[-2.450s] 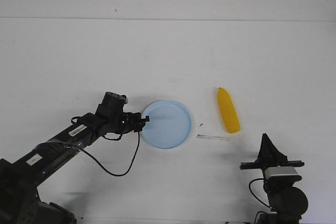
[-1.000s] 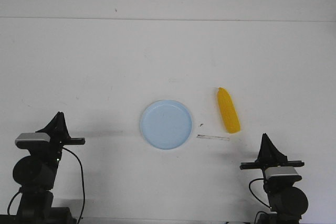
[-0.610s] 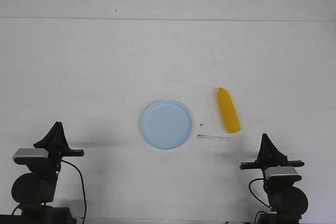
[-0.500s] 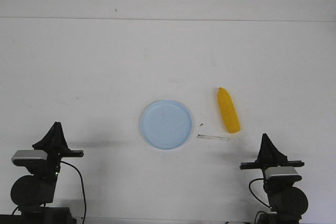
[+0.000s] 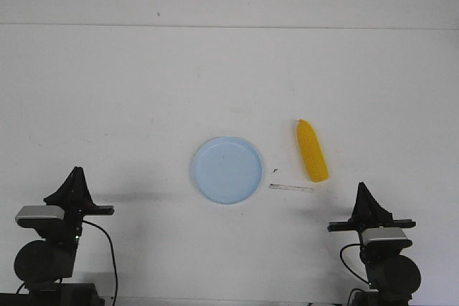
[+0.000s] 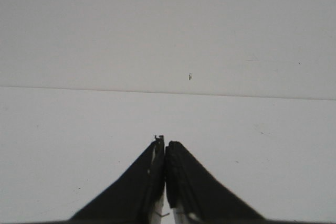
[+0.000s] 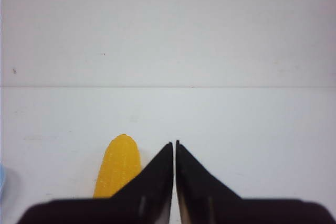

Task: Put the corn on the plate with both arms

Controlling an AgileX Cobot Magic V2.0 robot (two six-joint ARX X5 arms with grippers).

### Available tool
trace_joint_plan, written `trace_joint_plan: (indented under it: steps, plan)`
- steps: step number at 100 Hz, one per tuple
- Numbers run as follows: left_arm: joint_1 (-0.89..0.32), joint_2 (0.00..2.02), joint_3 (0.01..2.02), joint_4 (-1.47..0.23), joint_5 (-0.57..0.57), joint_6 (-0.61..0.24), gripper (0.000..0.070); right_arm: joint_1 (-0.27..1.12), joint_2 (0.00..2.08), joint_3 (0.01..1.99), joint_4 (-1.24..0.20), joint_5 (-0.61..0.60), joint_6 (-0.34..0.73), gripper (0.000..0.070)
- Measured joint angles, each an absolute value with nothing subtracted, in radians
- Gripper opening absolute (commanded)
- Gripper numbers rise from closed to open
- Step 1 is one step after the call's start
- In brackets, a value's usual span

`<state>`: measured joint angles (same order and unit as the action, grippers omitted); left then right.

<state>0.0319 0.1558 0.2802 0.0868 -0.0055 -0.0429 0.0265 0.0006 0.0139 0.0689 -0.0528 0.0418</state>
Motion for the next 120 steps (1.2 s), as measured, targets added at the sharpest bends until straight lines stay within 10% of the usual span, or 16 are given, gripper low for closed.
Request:
trace_joint_plan:
  steps: [71, 120]
  plan:
    - [0.032, 0.156, 0.280, 0.086, -0.006, -0.043, 0.0001, 0.039, 0.081, 0.154, 0.013, -0.056, 0.086, 0.0004]
    - [0.032, 0.156, 0.280, 0.087, -0.006, -0.043, 0.0001, 0.087, 0.830, 0.575, -0.173, -0.059, 0.056, 0.0004]
